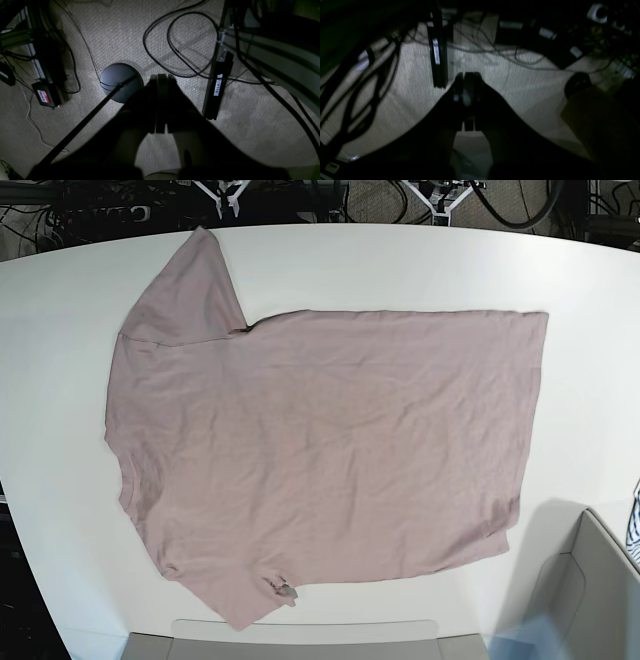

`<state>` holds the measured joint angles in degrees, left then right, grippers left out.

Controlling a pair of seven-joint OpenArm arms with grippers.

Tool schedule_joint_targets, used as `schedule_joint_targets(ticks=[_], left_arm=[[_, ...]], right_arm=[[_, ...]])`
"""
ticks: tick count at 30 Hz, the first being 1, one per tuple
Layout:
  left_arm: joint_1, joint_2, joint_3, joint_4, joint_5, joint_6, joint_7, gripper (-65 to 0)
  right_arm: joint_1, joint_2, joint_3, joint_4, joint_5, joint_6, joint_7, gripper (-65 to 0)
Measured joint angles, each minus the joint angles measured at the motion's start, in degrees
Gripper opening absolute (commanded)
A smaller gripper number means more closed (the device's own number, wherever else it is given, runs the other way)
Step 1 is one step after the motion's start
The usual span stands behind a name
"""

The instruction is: Fold the T-shirt properly

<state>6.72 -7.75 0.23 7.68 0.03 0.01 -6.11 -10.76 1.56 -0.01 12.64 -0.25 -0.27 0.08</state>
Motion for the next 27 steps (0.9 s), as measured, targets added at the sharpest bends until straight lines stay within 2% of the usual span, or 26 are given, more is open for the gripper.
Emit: schedule_joint_targets(ticks=[8,13,18,21,27], left_arm=[[3.8,1.1,0.0,7.1,0.0,0.0,2.9,-64.9],[4.7,1.2,0.0,8.1,0.0,0.0,2.8,-64.9],[4.4,1.2,0.0,8.3,0.0,-0.2,2.6,-64.8],[5.6,1.1,0.0,10.8,0.0,-0.2,2.9,-64.9],[11.8,0.9,0.0,18.1,0.0,-0.2,3.4,-64.9]], right_arm=[[-0.9,0.0,0.0,0.7,0.0,0.2,0.2,-64.9],[-0.5,0.2,0.0,1.5,0.0,7.9,0.3,-65.0],[-0.7,0.1,0.2,1.6,0.0,18.6,0.4,-64.9],[-2.4,1.1,0.2,3.9,0.0,20.9,0.2,-64.9],[-11.0,5.6,0.4,17.2,-0.2,20.2,-0.4,-64.9]])
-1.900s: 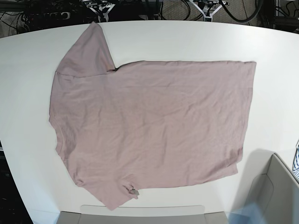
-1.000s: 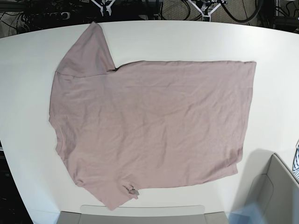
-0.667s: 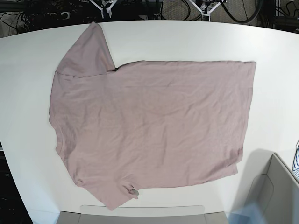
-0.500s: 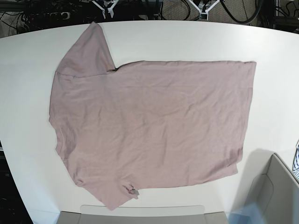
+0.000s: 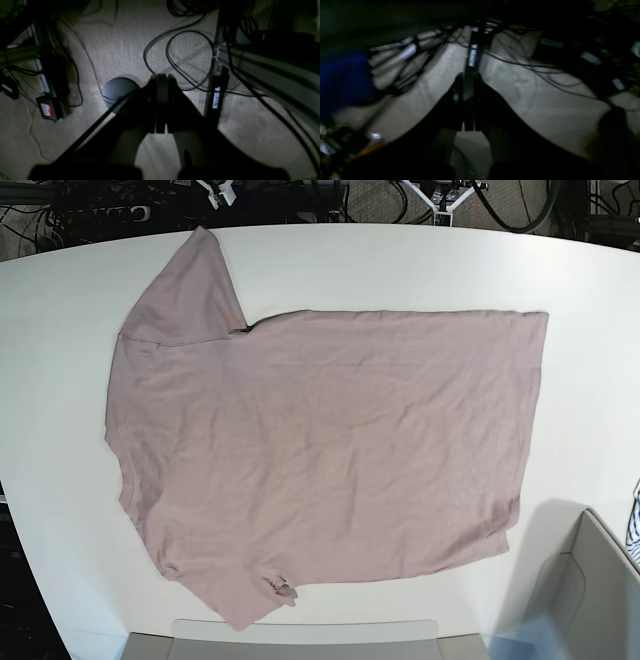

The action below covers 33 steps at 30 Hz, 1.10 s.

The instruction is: Fold the T-shirt properly

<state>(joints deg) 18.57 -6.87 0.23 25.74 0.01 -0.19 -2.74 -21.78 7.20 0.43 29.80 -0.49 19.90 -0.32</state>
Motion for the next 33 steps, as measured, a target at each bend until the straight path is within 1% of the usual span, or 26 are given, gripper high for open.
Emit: schedule_joint_targets(ticks=[3,9,12,13,15,17,19,23,28,31,33], left_arm=[[4.2,-0.1,0.0,4.1,0.0,0.2,0.1,-64.9],[10.4,0.1,0.0,11.7,0.0,0.2,0.2,-64.9],[12.5,0.0,0.0,15.2,0.0,0.0,0.2,-64.9],[13.2,0.0,0.0,16.6,0.0,0.0,0.6,-64.9],[14.8,-0.1,-0.1,20.2,0.0,0.0,4.2,-64.9],[16.7,-0.6,-2.0,24.7,0.0,-0.7,7.3,-64.9],[19.2,-1.1,-4.6,29.3,0.0,0.0,9.3,-64.9],[25.2,-1.9,-8.9,38.5,0.0,0.2,10.2,-64.9],[30.8,-2.8,-9.7,47.7,0.0,-0.1,9.9,-64.9],[33.9,-3.6,-9.7,52.3,-0.1,-0.1,9.6,-64.9],[36.1,-3.7,-9.8,55.8,0.0,0.2,10.1,-64.9]], right_arm=[[-2.7,0.9,0.8,3.7,0.1,0.2,0.1,-64.9],[-7.0,1.8,11.3,11.0,0.2,0.3,0.1,-64.9],[-10.5,2.1,12.9,16.8,0.1,-0.2,0.4,-64.9],[-12.4,2.4,12.9,19.5,0.0,-0.2,0.3,-64.9],[-17.4,2.6,12.5,25.3,0.1,0.4,0.4,-64.9],[-22.4,2.9,12.6,30.3,-0.3,0.4,-0.3,-64.9],[-27.3,3.2,13.0,35.6,-0.6,0.4,-0.9,-64.9],[-34.2,2.8,17.8,46.6,0.3,0.5,-0.2,-64.9],[-38.6,2.9,21.6,54.9,0.1,0.3,-0.6,-64.9],[-39.7,2.8,23.8,60.3,0.0,0.7,-1.2,-64.9],[-39.8,3.0,25.0,65.1,0.0,0.7,-3.1,-64.9]])
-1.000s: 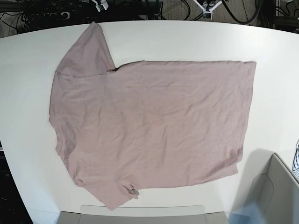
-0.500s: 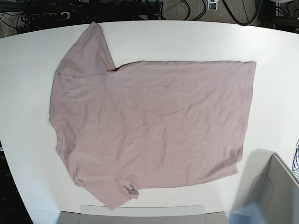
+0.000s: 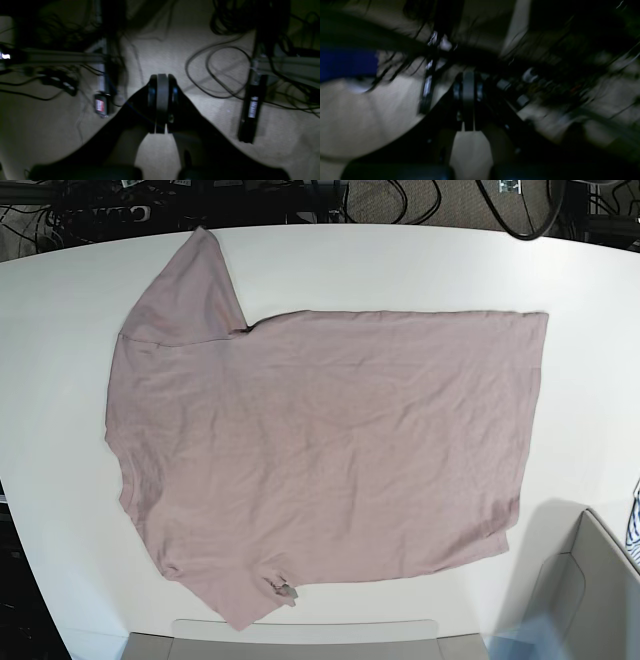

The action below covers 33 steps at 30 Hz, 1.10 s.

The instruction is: Fold the T-shirt properly

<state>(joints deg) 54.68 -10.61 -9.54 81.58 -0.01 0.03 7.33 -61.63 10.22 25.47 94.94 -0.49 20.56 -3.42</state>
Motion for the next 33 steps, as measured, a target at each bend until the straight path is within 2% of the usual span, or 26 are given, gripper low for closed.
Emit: schedule_joint_targets(ticks=[6,9,12,15,17,19,21,23,24,26,30,33], left_arm=[[5.7,0.3,-2.5,9.5,0.0,-1.0,0.0,-64.9],[6.6,0.1,-6.3,13.6,0.0,-0.2,0.3,-64.9],[6.3,0.1,-9.1,17.7,0.0,-0.4,0.0,-64.9],[5.8,0.1,-11.0,21.6,0.0,-0.7,0.6,-64.9],[5.0,0.1,-12.1,24.2,0.0,-0.6,4.5,-64.9],[2.2,0.3,-13.1,25.9,0.0,-0.5,6.9,-64.9],[-0.8,0.3,-14.1,27.3,-0.1,-0.7,9.3,-64.9],[-3.5,0.3,-14.6,28.9,0.0,-0.5,11.6,-64.9],[-4.7,0.3,-14.6,29.7,0.0,-0.2,13.1,-64.9],[-6.6,0.3,-14.6,31.7,-0.1,-0.5,15.2,-64.9],[-8.2,0.5,-14.4,33.4,-0.1,-0.7,18.6,-64.9],[-10.7,0.6,-14.5,33.0,-0.2,-0.5,20.1,-64.9]], right_arm=[[-1.0,0.0,1.3,14.6,0.0,0.2,-9.4,-64.9],[-0.7,0.3,1.3,20.5,0.0,0.2,-12.2,-64.9],[2.4,0.4,1.3,23.2,0.3,0.7,-12.7,-64.9],[7.7,3.3,1.2,22.6,0.2,0.9,-15.9,-64.9],[9.6,4.7,1.3,22.7,0.2,0.9,-18.2,-64.9],[13.4,4.4,1.3,22.6,0.0,3.9,-21.0,-64.9],[16.7,2.9,1.5,22.7,2.5,9.7,-21.2,-64.9],[19.1,2.5,1.7,22.8,5.6,17.9,-23.9,-64.9],[19.9,2.3,2.5,22.8,7.1,18.8,-25.9,-64.8],[22.2,1.2,5.9,22.7,10.0,18.8,-26.1,-64.7],[27.4,-1.6,13.9,22.8,11.4,18.8,-26.1,-63.5],[28.9,-2.0,15.4,22.8,10.1,18.8,-31.7,-61.1]])
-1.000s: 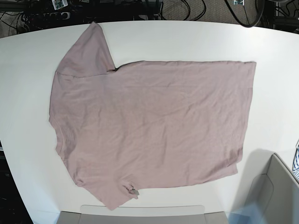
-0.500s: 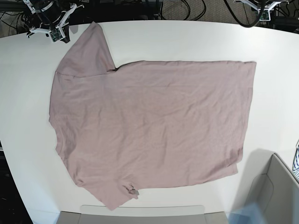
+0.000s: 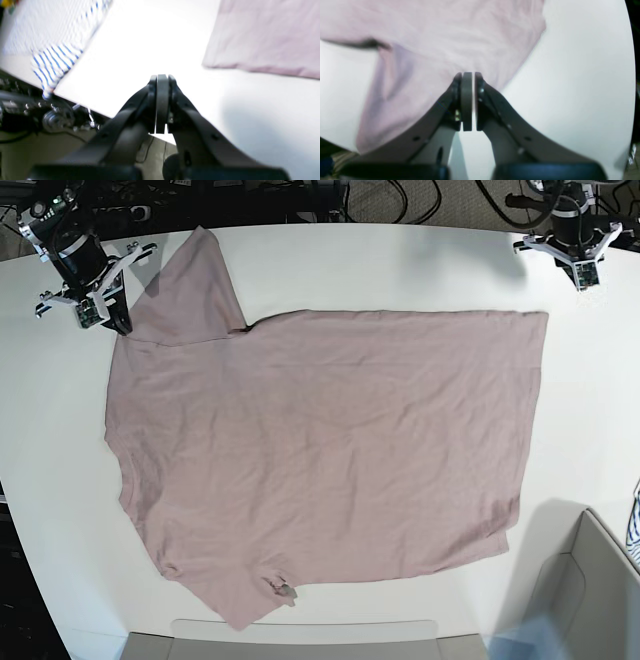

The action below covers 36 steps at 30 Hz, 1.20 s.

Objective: Fold the T-shirt properly
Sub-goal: 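Move both grippers down to the shirt's shoulder edge and grasp it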

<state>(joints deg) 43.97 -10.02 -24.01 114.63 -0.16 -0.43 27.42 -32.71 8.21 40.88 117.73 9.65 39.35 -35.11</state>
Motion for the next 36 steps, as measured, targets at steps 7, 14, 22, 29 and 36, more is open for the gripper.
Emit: schedule_joint_targets(ticks=[7,14,22,29,36], left_arm=[[-2.4,0.0,0.2,0.1,0.0,0.0,0.6,-64.9],[-4.7,0.2,0.2,0.0,0.0,0.0,2.8,-64.9],[-4.8,0.0,1.0,0.0,0.1,0.3,3.0,-64.8],[-4.4,0.2,4.9,0.0,-0.2,-0.2,3.0,-64.8],[-4.3,0.0,5.3,0.0,-0.2,0.0,3.0,-64.8]], right_arm=[[2.4,0.9,3.9,-0.1,-2.4,0.0,-5.5,-60.7],[3.2,1.1,2.1,-0.1,5.4,0.0,-10.6,-60.7],[9.8,-4.9,12.2,-0.8,12.8,0.0,-29.0,-52.5],[6.9,-2.8,9.3,-11.3,18.3,0.0,-29.1,-44.5],[7.0,-3.0,8.9,-21.3,21.5,0.0,-23.8,-44.5]])
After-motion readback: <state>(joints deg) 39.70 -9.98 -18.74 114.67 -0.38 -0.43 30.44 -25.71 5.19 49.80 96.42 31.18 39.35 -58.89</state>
